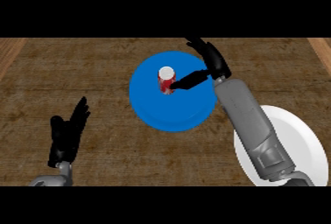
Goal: Pick the can from the plate and place it in the plate
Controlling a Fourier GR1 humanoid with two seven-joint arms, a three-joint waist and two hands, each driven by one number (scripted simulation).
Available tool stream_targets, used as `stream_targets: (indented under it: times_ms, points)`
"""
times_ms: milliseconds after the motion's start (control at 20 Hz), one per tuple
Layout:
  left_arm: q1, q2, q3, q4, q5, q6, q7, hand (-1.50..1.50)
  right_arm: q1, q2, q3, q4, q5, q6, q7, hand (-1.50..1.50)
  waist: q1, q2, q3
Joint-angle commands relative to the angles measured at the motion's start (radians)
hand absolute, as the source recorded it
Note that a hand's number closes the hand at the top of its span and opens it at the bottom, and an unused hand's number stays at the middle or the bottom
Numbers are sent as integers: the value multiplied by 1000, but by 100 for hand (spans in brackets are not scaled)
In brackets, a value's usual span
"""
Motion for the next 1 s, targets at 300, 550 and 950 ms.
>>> stream_targets:
  times_ms: [300,550,950]
  points:
    - [32,-41,-31,-87,-44,31,59,0,37,-24,-44,20,-60,100,-134,-150,4,-2,0]
    - [23,-20,-1,-71,-33,-7,46,0,47,23,-19,33,-32,62,-171,-150,5,-1,-1]
    - [1,-73,-17,8,-64,19,1,0,67,18,-8,159,47,-77,-234,-150,9,2,-1]
